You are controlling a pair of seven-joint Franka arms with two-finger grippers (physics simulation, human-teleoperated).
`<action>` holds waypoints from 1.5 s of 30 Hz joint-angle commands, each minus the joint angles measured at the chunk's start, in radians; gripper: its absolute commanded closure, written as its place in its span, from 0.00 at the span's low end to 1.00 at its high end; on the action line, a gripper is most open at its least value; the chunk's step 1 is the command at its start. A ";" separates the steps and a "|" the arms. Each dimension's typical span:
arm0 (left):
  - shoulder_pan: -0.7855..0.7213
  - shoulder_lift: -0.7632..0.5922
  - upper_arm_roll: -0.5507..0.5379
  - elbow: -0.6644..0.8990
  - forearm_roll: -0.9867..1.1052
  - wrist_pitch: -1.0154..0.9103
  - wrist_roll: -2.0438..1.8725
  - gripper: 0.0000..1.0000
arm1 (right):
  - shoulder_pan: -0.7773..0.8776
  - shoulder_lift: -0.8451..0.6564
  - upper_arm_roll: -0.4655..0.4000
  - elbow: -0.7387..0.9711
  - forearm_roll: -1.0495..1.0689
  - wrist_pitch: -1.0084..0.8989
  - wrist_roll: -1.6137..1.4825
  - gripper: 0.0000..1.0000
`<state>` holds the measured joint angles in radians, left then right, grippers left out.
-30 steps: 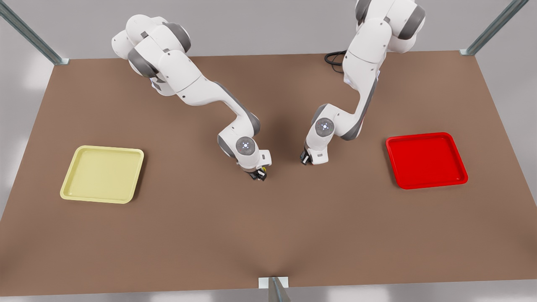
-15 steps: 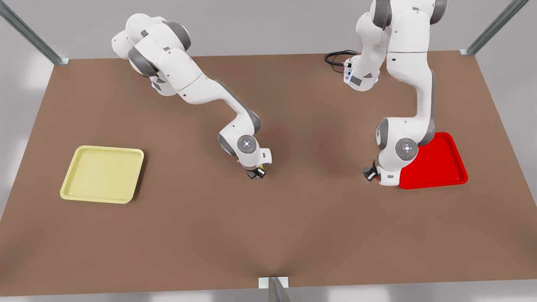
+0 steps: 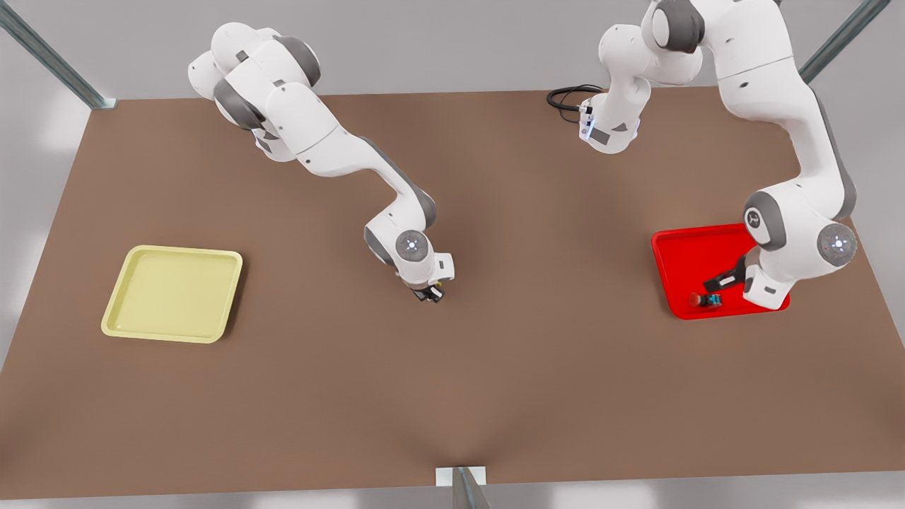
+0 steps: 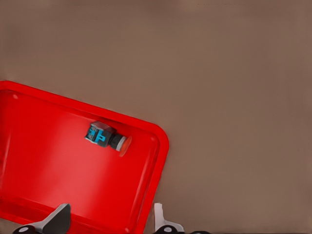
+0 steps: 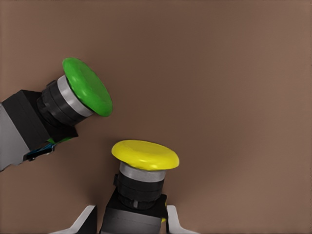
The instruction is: Place the switches on the corresponding trays according to their colors
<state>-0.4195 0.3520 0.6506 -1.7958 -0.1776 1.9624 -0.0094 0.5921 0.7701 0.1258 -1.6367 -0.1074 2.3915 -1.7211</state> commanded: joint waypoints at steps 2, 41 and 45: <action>0.001 0.019 -0.003 0.094 0.003 -0.008 0.068 0.00 | 0.000 0.000 0.000 0.000 0.002 -0.002 0.000 0.46; 0.378 0.036 -0.652 0.515 0.251 -0.266 0.106 0.00 | -0.003 -0.008 -0.002 -0.008 0.002 -0.018 -0.009 0.50; 0.378 0.036 -0.652 0.516 0.251 -0.266 0.106 0.00 | -0.003 -0.012 -0.002 -0.008 0.002 -0.026 -0.012 0.51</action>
<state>-0.0414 0.3882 -0.0015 -1.2806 0.0735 1.6966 0.0966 0.5883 0.7574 0.1243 -1.6444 -0.1061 2.3637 -1.7346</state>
